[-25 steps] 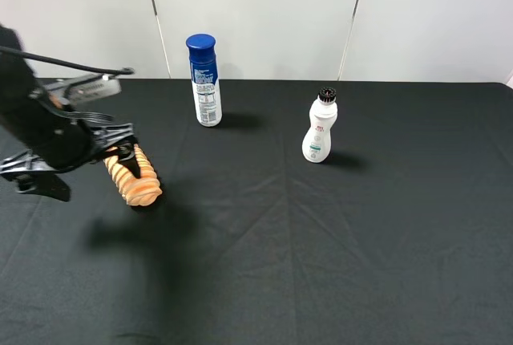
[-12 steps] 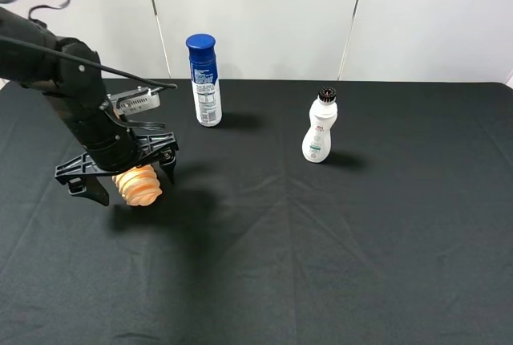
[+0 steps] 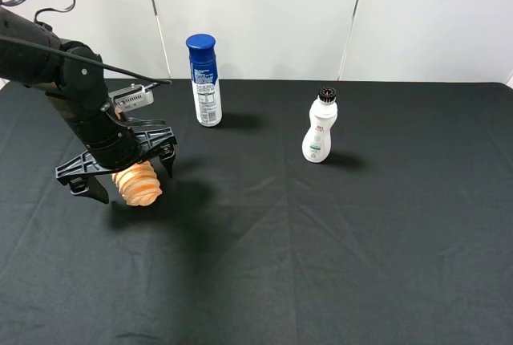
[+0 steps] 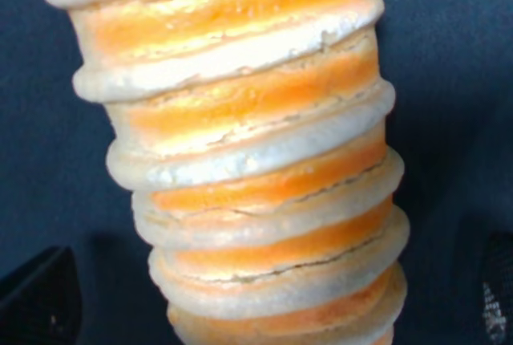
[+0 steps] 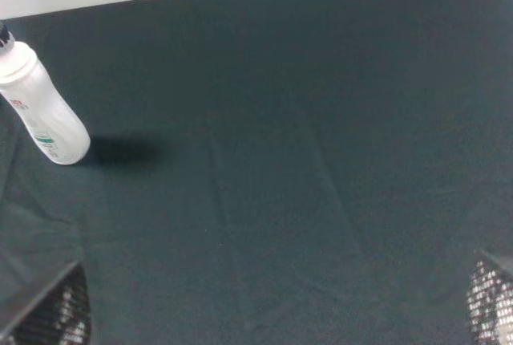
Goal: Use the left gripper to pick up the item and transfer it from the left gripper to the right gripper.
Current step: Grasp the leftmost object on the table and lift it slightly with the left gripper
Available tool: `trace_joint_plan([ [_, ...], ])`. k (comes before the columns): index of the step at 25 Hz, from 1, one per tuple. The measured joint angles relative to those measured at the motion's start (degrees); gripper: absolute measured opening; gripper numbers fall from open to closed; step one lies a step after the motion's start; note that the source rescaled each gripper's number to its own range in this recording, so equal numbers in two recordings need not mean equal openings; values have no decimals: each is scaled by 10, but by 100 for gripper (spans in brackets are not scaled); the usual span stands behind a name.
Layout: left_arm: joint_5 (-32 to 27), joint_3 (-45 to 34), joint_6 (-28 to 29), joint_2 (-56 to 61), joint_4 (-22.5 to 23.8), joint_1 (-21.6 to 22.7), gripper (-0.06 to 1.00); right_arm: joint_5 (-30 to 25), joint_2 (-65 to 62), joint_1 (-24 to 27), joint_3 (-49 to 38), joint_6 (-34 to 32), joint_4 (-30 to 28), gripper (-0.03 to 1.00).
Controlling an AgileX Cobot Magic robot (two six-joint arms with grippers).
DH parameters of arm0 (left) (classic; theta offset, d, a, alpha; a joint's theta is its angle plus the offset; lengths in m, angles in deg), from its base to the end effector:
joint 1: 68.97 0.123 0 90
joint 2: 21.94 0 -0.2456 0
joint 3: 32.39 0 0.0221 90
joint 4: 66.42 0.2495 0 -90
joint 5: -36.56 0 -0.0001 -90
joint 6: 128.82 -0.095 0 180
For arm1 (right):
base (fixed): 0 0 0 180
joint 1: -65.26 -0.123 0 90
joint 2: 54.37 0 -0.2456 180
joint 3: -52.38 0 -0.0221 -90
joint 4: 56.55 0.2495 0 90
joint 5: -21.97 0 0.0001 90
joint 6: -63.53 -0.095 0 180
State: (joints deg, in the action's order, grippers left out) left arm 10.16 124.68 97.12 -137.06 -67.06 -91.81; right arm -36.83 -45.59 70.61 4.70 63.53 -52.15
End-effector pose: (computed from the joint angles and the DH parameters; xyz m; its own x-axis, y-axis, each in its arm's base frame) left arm 0.2881 -0.1219 0.0830 -0.8935 -0.4109 -0.1810 -0.3762 0.9052 -0.1978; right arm 0.0392 0.0026 0.2763 -0.4220 0.0794 -0.9031 0.0508 0.9967 0.0639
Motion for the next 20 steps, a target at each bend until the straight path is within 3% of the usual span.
trace_joint_plan([
  [7,0,0,34,0,24,0,98,0,0,0,0,0,0,100],
  [20,-6,0,59,-6,24,0,94,0,0,0,0,0,0,100],
])
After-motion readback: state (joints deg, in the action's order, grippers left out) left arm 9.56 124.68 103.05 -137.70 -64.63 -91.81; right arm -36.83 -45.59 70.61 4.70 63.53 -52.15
